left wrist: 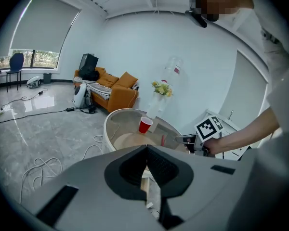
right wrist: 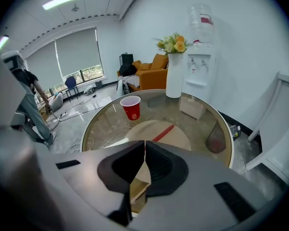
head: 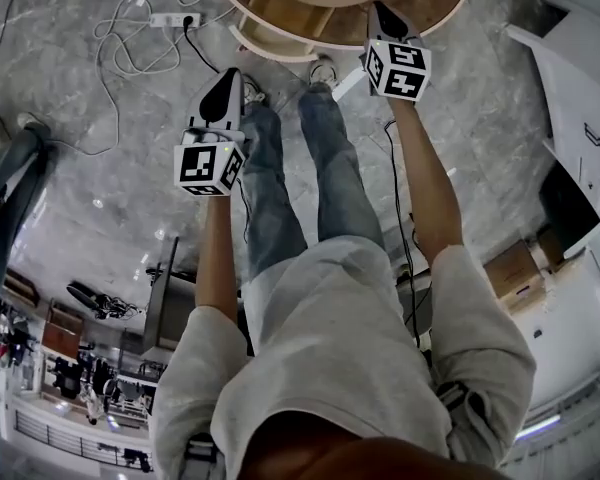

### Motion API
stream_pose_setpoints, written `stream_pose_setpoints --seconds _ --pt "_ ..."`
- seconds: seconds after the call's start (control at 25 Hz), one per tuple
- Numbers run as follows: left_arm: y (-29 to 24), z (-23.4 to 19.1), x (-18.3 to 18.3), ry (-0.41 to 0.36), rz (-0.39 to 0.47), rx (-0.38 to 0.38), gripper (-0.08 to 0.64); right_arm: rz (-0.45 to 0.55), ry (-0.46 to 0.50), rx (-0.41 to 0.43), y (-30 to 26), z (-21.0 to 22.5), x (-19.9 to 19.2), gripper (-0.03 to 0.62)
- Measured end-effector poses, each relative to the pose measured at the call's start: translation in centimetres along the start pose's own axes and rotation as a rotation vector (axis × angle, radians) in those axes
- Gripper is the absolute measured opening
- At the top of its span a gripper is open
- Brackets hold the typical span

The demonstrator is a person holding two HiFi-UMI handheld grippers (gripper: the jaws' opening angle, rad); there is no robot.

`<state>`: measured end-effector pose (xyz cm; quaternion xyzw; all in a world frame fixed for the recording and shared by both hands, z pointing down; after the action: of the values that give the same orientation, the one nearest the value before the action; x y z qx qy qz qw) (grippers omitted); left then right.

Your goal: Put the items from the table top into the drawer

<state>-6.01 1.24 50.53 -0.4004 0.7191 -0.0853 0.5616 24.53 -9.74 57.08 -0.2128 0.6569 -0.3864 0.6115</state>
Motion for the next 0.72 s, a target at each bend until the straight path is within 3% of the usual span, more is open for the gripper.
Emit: stream_pose_setpoints --seconds 0.4,0.72 --pt "-1.1 -0.3 0.6 0.020 0.007 0.013 0.015 -0.101 -0.104 -0.018 -7.8 1.9 1.0 0.145" --pt "-1.4 -1.5 1.1 0.034 0.007 0.026 0.015 -0.157 -0.137 -0.087 -10.0 2.9 2.0 0.117"
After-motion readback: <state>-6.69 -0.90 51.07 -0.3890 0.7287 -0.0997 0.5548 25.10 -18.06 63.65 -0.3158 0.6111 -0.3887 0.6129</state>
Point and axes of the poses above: the fingertips, and each gripper's own axes: y backward along the fingers, z to its right, x out of its top, the point moved 8 cm from there along y, backward along the fingers, and after that the axes turned 3 degrees about -z, right-handed, at the moved point
